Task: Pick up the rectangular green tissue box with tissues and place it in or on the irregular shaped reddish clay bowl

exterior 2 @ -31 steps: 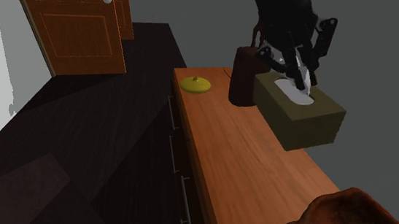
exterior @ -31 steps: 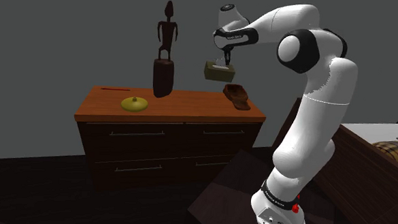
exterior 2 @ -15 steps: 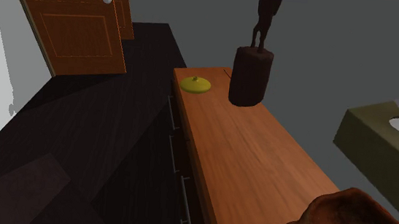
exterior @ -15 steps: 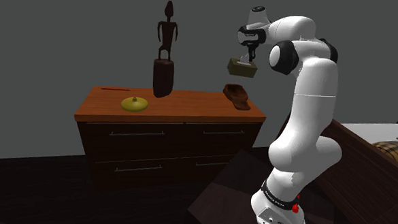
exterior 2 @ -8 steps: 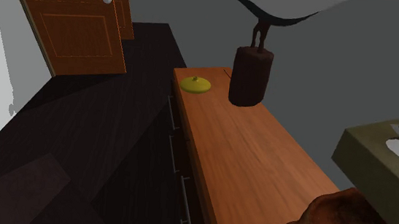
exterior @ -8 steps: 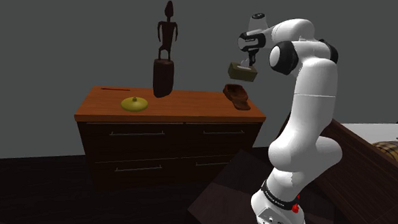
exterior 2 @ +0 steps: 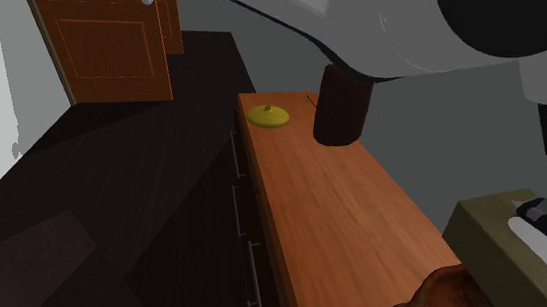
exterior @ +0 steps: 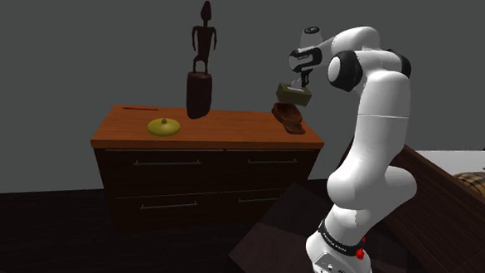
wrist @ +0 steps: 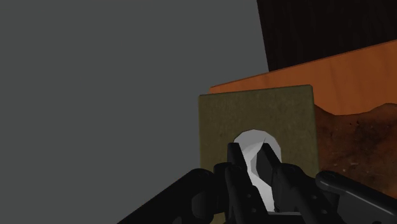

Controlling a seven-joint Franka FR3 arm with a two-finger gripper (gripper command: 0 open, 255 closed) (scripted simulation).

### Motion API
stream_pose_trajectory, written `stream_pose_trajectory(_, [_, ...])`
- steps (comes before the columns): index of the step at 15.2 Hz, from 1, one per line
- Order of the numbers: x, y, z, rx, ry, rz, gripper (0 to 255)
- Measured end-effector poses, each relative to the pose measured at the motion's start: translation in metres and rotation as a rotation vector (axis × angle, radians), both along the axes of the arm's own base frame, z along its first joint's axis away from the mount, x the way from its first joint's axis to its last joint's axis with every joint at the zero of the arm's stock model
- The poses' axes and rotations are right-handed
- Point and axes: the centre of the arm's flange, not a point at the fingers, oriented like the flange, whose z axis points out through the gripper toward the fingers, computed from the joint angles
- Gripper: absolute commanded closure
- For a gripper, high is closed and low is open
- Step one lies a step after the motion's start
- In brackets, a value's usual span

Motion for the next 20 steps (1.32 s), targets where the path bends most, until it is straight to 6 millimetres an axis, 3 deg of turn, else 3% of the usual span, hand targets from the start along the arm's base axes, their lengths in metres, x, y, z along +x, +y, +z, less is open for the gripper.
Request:
stream_pose_trajectory(8, [0.000, 0.000, -0.042, 0.000, 0.000, 0.000, 255])
stream_pose_trajectory(14, [0.001, 0.001, -0.047, 0.000, 0.000, 0.000, 255])
stream_pose_trajectory(15, [0.001, 0.001, -0.047, 0.000, 0.000, 0.000, 0])
stream_pose_trajectory(20, [0.001, 0.001, -0.047, 0.000, -0.001, 0.000, 0])
